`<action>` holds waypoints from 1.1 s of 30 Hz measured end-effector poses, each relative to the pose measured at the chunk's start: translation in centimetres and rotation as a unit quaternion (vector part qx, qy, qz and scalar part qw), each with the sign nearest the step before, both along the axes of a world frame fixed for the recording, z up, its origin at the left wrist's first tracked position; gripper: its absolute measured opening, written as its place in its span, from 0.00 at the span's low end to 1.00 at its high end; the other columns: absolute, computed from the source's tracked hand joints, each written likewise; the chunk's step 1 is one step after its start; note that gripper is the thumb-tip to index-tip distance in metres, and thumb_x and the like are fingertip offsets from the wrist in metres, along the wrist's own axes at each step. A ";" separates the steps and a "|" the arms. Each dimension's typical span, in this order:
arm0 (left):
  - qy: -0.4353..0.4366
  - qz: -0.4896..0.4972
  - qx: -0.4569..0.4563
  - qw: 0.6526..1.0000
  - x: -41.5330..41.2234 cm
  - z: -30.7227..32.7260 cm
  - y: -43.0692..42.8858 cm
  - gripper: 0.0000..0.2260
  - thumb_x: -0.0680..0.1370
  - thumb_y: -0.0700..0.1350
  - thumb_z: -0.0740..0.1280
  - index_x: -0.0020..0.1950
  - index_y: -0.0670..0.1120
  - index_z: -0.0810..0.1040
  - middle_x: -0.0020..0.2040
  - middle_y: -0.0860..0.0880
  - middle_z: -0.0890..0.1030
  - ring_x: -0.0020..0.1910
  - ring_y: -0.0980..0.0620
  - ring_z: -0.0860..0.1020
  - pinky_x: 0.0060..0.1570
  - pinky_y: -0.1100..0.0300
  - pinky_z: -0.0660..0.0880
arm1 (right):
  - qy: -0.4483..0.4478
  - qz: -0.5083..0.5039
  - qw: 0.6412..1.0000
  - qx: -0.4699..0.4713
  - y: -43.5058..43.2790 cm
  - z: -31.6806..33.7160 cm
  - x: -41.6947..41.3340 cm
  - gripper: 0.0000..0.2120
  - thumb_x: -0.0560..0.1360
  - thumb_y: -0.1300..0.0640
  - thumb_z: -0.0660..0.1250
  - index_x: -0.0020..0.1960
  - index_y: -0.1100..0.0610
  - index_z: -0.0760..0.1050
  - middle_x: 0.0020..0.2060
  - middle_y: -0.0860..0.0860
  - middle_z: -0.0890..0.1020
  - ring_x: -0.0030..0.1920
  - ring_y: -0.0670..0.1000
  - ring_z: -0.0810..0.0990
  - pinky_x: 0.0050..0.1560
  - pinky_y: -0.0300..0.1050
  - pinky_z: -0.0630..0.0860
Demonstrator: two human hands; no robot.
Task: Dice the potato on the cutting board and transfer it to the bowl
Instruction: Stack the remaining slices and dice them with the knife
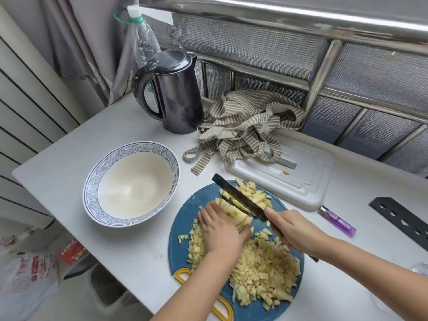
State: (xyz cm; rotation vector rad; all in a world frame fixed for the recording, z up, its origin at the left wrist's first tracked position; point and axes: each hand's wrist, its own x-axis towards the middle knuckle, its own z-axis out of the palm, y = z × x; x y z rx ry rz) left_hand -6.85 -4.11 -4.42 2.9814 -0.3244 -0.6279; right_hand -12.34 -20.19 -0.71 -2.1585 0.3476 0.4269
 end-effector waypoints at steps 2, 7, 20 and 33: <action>-0.006 -0.006 0.036 0.999 0.2 -0.1 0.0 0.49 0.75 0.72 0.51 0.76 0.32 0.42 0.76 0.35 0.53 0.76 0.37 0.50 0.74 0.43 0.39 | 0.001 0.015 1.000 -0.020 0.1 0.2 0.1 0.26 0.81 0.40 0.50 0.31 0.55 0.64 0.21 0.44 0.67 0.24 0.43 0.66 0.36 0.46 0.72; -0.025 0.005 0.017 1.000 0.2 -0.6 0.2 0.48 0.74 0.72 0.54 0.76 0.35 0.47 0.74 0.38 0.56 0.74 0.38 0.53 0.75 0.43 0.47 | 0.011 0.065 0.996 -0.067 0.3 -0.3 -0.5 0.26 0.80 0.39 0.48 0.30 0.54 0.64 0.24 0.46 0.68 0.24 0.43 0.66 0.33 0.36 0.64; -0.043 0.003 -0.036 0.998 0.2 -0.7 0.7 0.49 0.74 0.72 0.54 0.76 0.34 0.44 0.76 0.38 0.53 0.76 0.40 0.51 0.75 0.48 0.54 | 0.052 0.097 0.989 -0.101 0.1 -0.5 0.4 0.26 0.81 0.39 0.46 0.33 0.56 0.62 0.24 0.46 0.66 0.23 0.44 0.65 0.32 0.36 0.64; -0.114 0.007 -0.062 0.991 -1.1 -2.2 0.8 0.45 0.57 0.71 0.73 0.53 0.32 0.79 0.49 0.38 0.81 0.52 0.40 0.81 0.47 0.48 0.81 | 0.036 0.126 0.980 -0.152 0.9 -0.8 0.2 0.27 0.77 0.34 0.43 0.34 0.56 0.59 0.29 0.52 0.61 0.29 0.48 0.58 0.34 0.43 0.60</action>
